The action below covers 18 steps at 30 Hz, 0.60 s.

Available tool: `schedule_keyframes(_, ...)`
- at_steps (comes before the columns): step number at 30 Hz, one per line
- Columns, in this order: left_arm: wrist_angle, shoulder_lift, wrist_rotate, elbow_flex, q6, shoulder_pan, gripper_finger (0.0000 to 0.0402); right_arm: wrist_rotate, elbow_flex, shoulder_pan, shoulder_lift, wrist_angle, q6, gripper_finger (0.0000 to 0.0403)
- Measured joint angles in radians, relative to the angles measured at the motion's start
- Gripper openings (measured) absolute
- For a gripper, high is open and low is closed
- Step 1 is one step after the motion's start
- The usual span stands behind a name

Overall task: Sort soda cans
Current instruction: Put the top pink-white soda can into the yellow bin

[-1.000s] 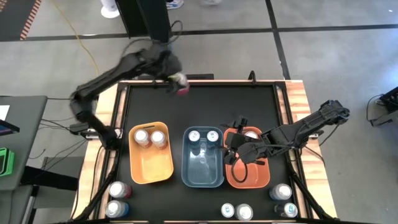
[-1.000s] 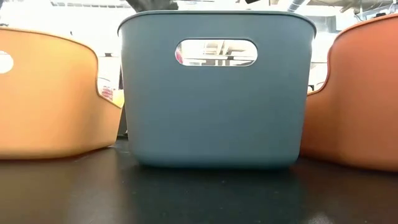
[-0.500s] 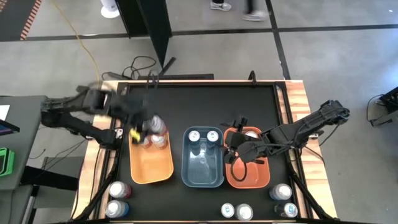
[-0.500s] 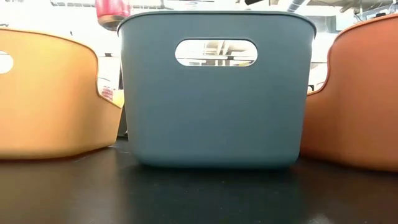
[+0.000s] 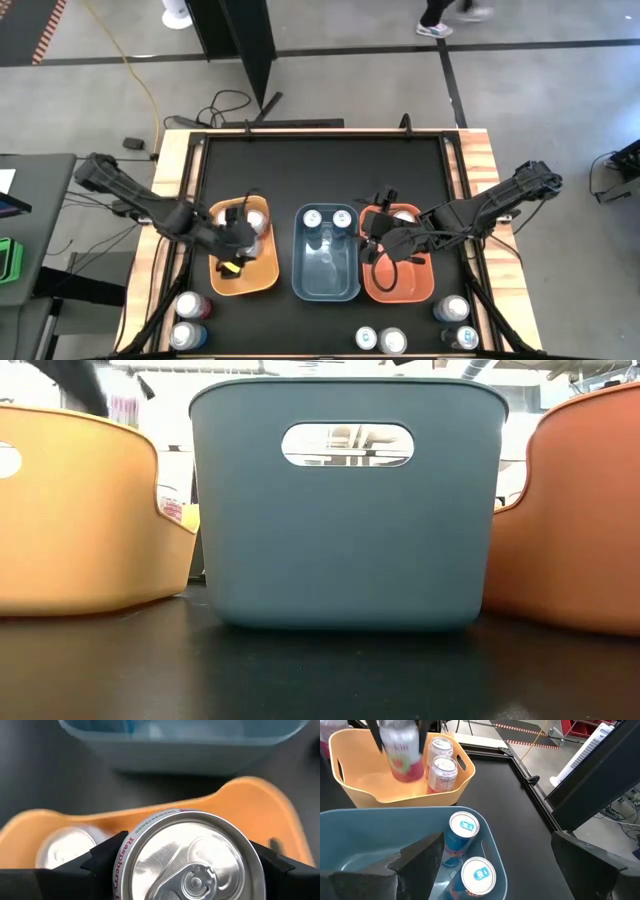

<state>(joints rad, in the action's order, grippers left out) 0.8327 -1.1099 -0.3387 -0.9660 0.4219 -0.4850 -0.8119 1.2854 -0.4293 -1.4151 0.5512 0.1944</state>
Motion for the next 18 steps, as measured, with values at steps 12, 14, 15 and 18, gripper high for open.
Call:
schedule_keyframes(12, -0.07, -0.206, -0.085, 0.023, 0.038, 0.002, 0.0294, 0.0, 0.0, 0.0, 0.0, -0.013, -0.001, 0.0383)
schedule_keyframes(14, -0.077, -0.241, -0.086, 0.023, 0.039, 0.002, 0.0294, 0.0, 0.0, 0.0, 0.0, -0.013, -0.001, 0.0383)
schedule_keyframes(15, -0.084, -0.255, -0.087, 0.023, 0.041, 0.002, 0.0294, 0.0, 0.0, 0.0, 0.0, -0.013, -0.001, 0.0383)
schedule_keyframes(18, -0.091, -0.289, -0.089, 0.023, 0.051, 0.002, 0.0294, 0.0, 0.0, 0.0, 0.0, -0.011, -0.001, 0.0383)
